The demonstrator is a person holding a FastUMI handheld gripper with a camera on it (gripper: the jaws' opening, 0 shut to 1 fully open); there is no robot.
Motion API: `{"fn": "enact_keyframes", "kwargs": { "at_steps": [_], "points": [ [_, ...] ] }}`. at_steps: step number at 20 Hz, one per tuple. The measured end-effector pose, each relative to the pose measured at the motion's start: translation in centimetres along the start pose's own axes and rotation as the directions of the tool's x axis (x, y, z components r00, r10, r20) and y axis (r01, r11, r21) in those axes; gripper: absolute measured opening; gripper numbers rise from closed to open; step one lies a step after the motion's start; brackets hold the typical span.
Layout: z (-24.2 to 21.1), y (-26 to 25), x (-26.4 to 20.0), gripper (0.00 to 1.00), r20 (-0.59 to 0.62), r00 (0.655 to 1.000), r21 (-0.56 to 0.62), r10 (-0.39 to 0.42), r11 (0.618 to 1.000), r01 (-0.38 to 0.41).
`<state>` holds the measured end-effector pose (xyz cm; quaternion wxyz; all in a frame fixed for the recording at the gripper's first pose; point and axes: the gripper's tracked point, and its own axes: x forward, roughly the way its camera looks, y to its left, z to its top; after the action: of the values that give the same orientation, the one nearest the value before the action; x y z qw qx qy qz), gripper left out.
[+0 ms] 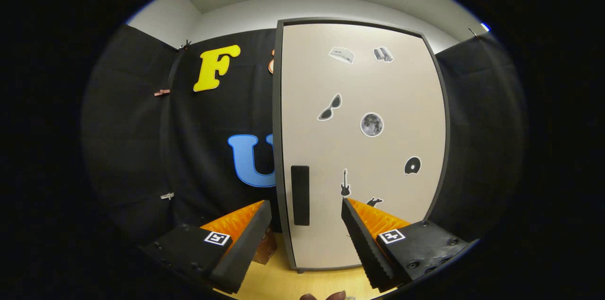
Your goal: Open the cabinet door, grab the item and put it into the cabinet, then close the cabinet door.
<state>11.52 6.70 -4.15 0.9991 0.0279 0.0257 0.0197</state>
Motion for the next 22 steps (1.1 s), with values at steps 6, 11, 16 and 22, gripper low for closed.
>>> {"fn": "enact_keyframes", "kwargs": {
  "at_steps": [6,11,16,22],
  "points": [
    [-2.0,0.2,6.7,0.98,-0.003,0.999,0.005,-0.048,0.999,0.048],
    [-2.1,1.0,9.7,0.97,0.020,0.998,-0.052,-0.057,0.997,0.058],
    [-1.9,1.0,11.0,0.53,0.030,0.995,-0.050,-0.097,0.994,0.098],
    [-2.1,0.7,10.7,0.24,-0.009,0.998,-0.030,-0.069,0.997,0.069]
  ]
}}
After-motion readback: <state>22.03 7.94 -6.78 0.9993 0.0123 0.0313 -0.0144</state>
